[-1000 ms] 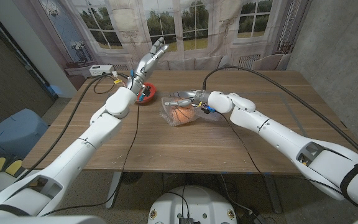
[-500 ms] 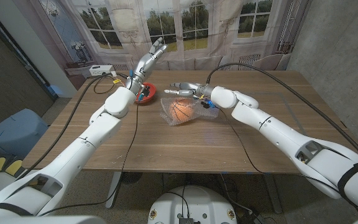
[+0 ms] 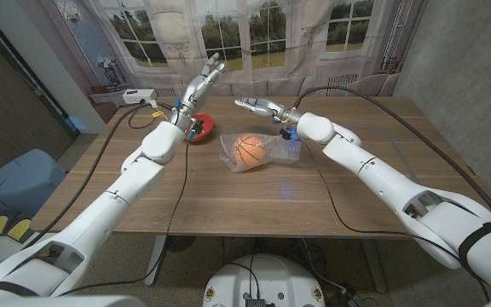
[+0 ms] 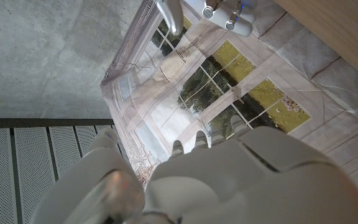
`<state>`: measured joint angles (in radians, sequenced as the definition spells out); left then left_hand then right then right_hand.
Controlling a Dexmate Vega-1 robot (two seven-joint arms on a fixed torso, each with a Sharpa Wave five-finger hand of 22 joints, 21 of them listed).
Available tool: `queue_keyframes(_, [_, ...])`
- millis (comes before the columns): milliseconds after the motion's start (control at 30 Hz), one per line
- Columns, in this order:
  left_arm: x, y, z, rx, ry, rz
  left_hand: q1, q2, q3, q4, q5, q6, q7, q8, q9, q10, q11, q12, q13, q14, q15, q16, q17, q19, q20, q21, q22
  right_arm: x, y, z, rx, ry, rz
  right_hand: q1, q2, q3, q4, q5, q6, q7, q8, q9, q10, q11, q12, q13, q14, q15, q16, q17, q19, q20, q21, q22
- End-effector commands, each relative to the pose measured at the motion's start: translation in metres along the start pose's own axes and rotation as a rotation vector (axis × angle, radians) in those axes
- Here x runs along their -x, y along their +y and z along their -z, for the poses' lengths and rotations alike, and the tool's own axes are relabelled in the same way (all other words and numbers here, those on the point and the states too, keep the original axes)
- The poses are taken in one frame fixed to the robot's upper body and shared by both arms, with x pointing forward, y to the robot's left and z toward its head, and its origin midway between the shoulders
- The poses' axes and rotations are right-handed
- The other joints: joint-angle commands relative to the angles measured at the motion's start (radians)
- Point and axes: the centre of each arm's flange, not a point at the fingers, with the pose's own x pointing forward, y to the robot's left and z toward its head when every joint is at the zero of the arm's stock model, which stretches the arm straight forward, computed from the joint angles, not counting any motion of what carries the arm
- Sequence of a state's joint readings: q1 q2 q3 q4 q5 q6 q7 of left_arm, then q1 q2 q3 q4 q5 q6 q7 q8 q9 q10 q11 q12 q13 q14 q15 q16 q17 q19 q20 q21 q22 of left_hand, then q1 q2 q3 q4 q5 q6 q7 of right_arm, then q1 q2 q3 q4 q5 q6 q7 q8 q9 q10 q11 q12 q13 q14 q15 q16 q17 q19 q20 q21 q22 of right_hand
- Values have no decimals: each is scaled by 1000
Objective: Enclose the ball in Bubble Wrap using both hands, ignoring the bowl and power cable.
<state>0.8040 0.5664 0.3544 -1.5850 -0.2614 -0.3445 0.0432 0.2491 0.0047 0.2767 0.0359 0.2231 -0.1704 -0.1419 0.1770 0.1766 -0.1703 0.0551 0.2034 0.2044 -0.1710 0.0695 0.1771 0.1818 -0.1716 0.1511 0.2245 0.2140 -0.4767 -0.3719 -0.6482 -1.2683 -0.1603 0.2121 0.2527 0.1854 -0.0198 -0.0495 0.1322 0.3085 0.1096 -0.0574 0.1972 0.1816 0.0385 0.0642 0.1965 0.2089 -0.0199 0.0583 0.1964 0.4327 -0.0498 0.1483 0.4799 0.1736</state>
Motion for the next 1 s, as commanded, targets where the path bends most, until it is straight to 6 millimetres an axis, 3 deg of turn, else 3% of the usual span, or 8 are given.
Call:
queue_keyframes(33, [13,7,12,33,29,-48,0,7,-2,-6,1,-119,-10,8,3,-119,-5,2,1,-153,9,4,-1,-136,1,-2,2,8,-31,14,-164,-34,136,11,13,3,1,10,24,4,9,1,18,0,12,2,14,-6,9,-5,22,1,-5,2])
queue_keyframes(533, [36,18,29,75,64,-63,-5,8,-7,-7,-1,-120,-13,9,3,-124,-6,2,-1,-155,10,6,-1,-123,4,5,2,35,-63,42,-405,-79,322,46,41,17,-20,6,77,18,18,1,67,15,27,-1,56,-9,20,-33,78,-13,-6,1])
queue_keyframes(1000, [61,32,38,115,91,-56,-8,9,-10,-8,-1,-125,-16,8,3,-131,-4,2,-2,-166,11,4,-1,-123,1,6,1,59,-65,73,-592,-64,443,66,51,21,-32,0,103,26,18,1,102,24,35,-3,93,-15,29,-53,111,-23,-9,2])
